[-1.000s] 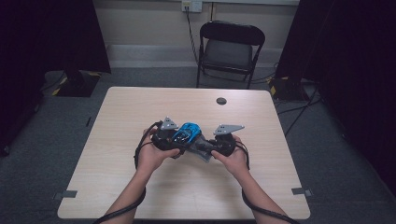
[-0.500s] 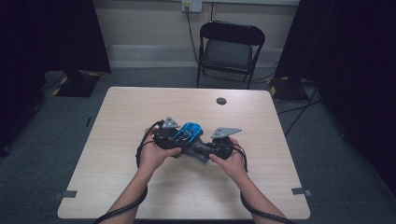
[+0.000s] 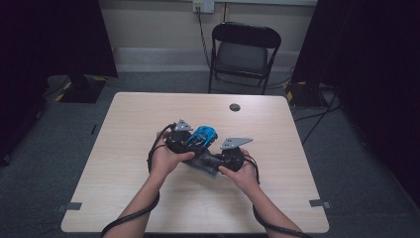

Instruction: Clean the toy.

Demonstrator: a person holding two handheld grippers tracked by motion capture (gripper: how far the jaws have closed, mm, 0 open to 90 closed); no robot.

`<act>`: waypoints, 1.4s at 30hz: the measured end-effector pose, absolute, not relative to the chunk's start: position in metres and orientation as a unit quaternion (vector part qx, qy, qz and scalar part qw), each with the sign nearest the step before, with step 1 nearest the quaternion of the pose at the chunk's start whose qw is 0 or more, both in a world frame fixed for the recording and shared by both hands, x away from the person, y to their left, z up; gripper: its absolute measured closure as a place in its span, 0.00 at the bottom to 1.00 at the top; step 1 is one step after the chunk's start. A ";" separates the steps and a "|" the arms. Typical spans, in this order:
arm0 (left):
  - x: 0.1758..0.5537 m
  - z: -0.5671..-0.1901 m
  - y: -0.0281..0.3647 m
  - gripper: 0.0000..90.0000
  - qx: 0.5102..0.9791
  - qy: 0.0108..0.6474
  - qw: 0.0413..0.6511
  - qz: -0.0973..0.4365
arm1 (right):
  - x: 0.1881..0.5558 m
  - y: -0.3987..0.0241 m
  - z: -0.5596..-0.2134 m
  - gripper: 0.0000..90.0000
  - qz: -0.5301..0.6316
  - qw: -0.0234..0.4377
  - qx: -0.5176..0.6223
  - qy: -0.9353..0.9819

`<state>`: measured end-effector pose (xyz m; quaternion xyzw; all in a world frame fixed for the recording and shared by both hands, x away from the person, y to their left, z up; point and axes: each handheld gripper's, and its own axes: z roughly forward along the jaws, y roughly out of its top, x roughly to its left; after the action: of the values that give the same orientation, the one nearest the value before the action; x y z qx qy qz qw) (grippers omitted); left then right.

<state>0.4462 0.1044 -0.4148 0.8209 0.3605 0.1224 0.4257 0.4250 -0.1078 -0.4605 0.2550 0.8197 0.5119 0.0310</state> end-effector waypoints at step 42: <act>0.473 -0.408 0.125 0.29 0.809 0.394 0.412 0.146 | 0.403 -0.093 -0.462 0.82 0.493 0.010 0.206 0.845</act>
<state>0.4729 0.1253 -0.4080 0.8086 0.3937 0.1464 0.4119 0.4032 -0.0931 -0.4623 0.2060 0.8454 0.4928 0.0098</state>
